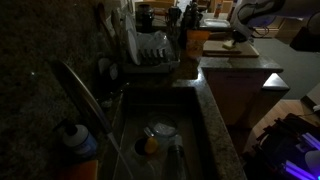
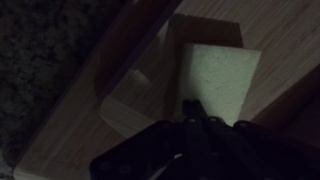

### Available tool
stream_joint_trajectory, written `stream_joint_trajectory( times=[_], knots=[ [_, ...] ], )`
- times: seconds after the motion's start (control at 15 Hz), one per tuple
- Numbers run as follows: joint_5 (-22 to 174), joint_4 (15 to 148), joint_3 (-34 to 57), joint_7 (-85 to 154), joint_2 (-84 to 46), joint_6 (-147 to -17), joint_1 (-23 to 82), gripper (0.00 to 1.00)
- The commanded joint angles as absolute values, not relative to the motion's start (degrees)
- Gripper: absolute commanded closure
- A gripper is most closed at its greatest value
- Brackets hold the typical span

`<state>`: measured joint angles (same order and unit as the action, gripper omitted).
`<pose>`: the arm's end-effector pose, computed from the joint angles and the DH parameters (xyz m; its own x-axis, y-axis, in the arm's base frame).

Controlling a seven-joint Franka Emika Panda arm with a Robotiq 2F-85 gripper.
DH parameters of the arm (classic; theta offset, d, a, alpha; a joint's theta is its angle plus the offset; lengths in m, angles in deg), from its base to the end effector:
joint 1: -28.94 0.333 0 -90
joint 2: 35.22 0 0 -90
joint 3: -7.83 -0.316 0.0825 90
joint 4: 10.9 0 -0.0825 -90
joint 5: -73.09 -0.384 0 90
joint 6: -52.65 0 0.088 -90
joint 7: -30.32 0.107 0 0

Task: Place the yellow sponge on the chopping board and wipe the chopping board

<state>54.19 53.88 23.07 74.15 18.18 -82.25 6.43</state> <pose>0.6744 -0.4242 0.2839 0.0644 -0.9836 0.1686 -0.9550 -0.1098 -0.2755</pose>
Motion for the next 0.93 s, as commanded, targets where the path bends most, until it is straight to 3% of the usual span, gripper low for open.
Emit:
stream_joint_trajectory(
  times=[0.0, 0.4, 0.87],
  knots=[
    [51.4, 59.3, 18.0, 67.9, 13.4, -80.3, 6.5, 1.00],
    [50.0, 60.0, 10.5, 60.8, 12.1, -74.6, 7.7, 1.00],
    [49.3, 58.3, 10.9, 59.9, 12.7, -73.3, 5.6, 1.00]
  ],
)
